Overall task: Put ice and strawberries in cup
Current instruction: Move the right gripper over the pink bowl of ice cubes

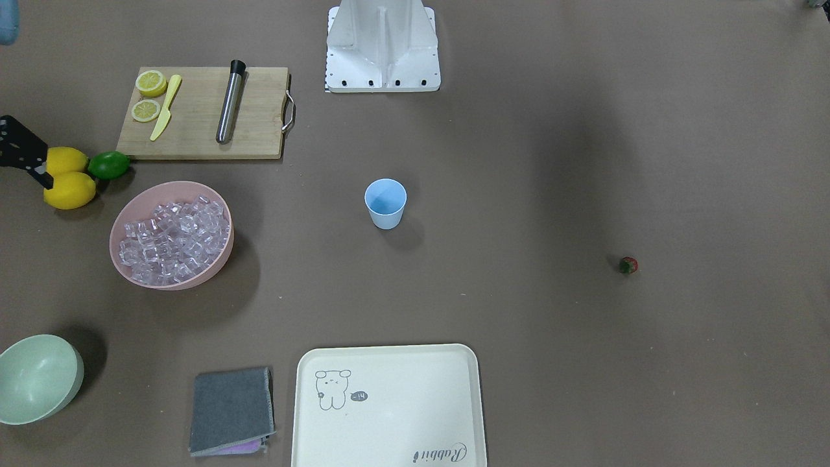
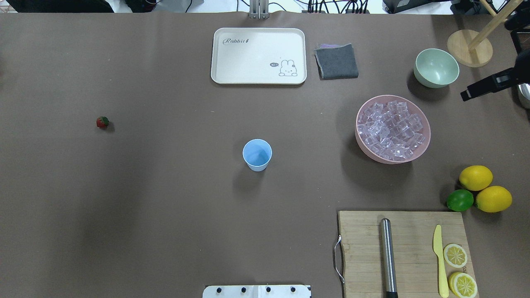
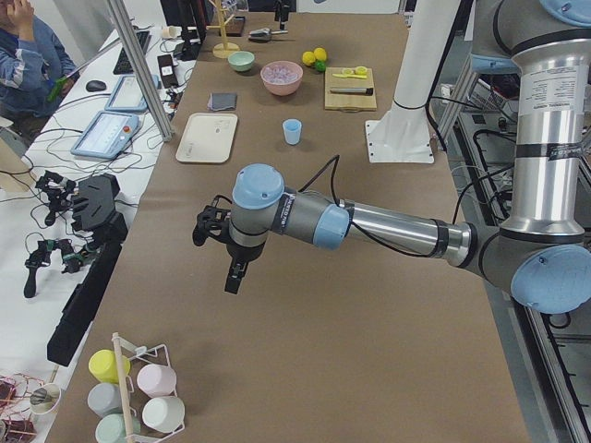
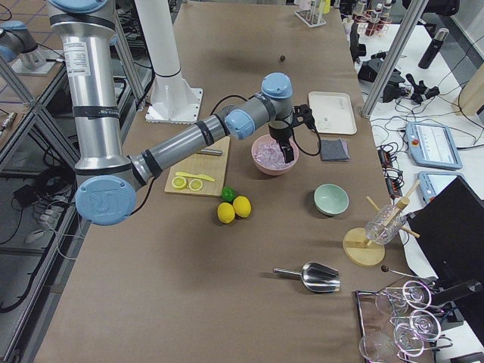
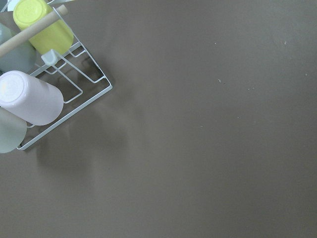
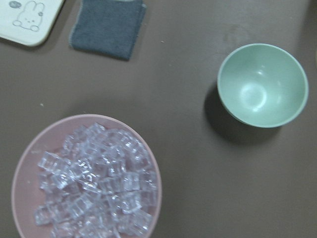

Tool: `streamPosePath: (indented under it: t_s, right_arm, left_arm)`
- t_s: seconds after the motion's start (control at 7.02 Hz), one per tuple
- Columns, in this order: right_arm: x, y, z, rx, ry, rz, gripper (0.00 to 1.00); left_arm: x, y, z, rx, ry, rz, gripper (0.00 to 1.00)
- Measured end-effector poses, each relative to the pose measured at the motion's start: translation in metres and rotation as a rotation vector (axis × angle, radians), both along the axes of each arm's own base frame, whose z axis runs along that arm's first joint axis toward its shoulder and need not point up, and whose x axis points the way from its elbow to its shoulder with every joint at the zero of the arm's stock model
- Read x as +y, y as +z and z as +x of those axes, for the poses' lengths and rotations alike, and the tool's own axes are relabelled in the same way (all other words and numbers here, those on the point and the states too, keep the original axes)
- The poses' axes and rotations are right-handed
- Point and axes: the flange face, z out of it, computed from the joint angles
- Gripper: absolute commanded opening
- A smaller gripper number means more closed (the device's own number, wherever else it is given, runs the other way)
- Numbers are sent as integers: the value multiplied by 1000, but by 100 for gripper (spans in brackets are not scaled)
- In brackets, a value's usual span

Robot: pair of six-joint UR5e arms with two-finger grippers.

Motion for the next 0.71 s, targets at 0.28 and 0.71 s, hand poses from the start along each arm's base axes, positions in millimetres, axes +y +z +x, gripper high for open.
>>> streamPosePath:
  t_s: [0.28, 0.71]
  right_arm:
    - [-11, -31, -56, -61, 26, -12, 92]
    - [-21, -37, -107, -48, 48, -31, 92]
  left_arm:
    - [-3, 0, 7, -3, 13, 1, 98]
    - [-5, 3, 15, -6, 29, -5, 98]
